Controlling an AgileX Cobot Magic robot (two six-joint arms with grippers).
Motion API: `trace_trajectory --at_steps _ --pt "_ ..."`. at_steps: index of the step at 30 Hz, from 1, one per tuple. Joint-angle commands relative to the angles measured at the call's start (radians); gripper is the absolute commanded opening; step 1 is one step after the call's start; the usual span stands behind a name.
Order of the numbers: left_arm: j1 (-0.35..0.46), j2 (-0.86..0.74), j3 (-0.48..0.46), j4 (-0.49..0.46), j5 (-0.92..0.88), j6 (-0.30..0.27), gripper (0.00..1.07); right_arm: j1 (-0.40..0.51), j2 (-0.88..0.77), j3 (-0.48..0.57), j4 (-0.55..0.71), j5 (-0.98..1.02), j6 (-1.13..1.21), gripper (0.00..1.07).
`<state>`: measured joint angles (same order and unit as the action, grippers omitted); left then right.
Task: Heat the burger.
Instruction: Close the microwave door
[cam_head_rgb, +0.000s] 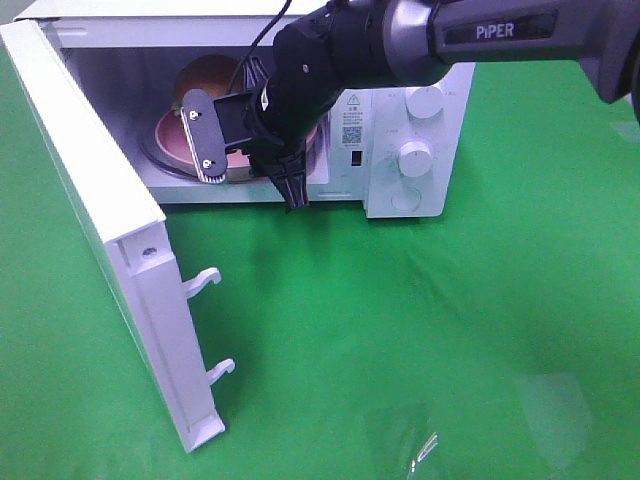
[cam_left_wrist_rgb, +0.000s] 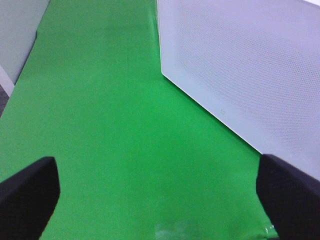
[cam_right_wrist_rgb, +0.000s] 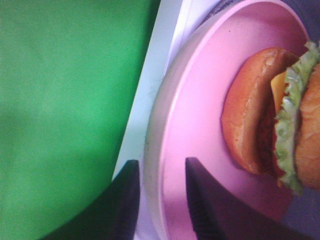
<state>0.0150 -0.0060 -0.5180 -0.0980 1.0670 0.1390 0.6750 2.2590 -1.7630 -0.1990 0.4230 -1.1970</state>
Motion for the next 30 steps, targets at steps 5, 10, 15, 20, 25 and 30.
trace_trajectory --at_steps 5,10,15,20,25,30 --pt "-0.005 -0.017 0.001 -0.005 0.004 0.0 1.0 0.002 -0.062 0.063 0.0 -0.004 0.014 0.4" --pt "-0.005 -0.017 0.001 -0.005 0.004 0.0 1.0 0.002 -0.089 0.102 0.002 -0.026 0.014 0.4" --pt "-0.005 -0.017 0.001 -0.005 0.004 0.0 1.0 0.002 -0.132 0.169 0.01 -0.07 0.014 0.42" --pt "-0.005 -0.017 0.001 -0.005 0.004 0.0 1.0 0.002 -0.181 0.244 0.028 -0.097 0.014 0.5" --pt "-0.005 -0.017 0.001 -0.005 0.004 0.0 1.0 0.002 -0.222 0.293 0.028 -0.122 0.015 0.55" --pt "-0.005 -0.017 0.001 -0.005 0.004 0.0 1.0 0.002 -0.269 0.345 0.028 -0.129 0.023 0.58"
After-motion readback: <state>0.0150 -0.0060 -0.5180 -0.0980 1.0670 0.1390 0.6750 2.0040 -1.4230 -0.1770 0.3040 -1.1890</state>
